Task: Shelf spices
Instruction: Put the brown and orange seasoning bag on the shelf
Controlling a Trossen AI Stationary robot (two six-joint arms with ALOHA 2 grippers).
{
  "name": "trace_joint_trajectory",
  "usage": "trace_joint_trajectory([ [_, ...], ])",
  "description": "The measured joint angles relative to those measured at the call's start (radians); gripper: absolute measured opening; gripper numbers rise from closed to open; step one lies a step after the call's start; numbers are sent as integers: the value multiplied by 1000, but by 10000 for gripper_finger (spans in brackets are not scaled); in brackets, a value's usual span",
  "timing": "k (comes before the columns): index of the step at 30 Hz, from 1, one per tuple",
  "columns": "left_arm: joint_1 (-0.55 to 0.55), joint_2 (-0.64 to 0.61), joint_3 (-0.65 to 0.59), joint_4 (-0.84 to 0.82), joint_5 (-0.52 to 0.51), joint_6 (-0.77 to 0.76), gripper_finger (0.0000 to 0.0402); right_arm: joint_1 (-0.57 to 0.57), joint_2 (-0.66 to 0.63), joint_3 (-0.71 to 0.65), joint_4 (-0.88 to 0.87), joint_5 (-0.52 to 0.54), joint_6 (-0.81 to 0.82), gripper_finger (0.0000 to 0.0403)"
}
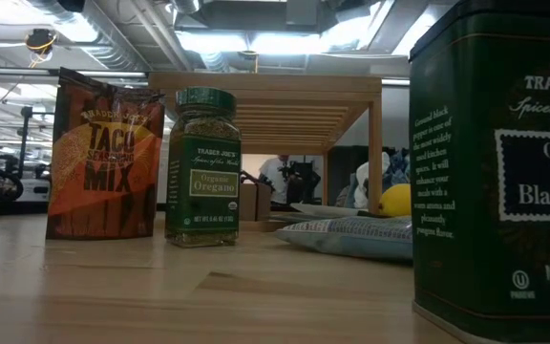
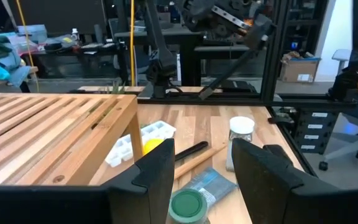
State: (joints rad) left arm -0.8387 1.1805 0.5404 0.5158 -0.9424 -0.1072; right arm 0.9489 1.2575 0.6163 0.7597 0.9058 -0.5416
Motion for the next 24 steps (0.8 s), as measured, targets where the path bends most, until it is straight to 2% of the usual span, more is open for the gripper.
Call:
trace_joint_trajectory([
  [3, 0, 19, 0, 29, 0, 3, 155, -1, -81, 0, -127, -13, 0, 379],
  [5, 1, 29, 0, 49, -7, 7, 155, -14, -132, 0, -199, -60, 11, 379],
  [7, 1, 35, 0, 68, -9, 11, 155, -40, -178, 0, -253, -154, 23, 379],
  [10, 1, 39, 0, 82, -11, 10, 155, -109, -237, 0, -332, -368, 62, 379],
  [13, 1, 40, 0, 81, -11, 5, 155, -213, -274, 0, -390, -559, 92, 379],
  [19, 2, 40, 0, 80, -11, 9, 155, -469, -281, 0, -444, -754, 173, 379],
  [24, 2, 40, 0, 78, -12, 23, 155, -700, -281, 0, -485, -1003, 262, 379],
])
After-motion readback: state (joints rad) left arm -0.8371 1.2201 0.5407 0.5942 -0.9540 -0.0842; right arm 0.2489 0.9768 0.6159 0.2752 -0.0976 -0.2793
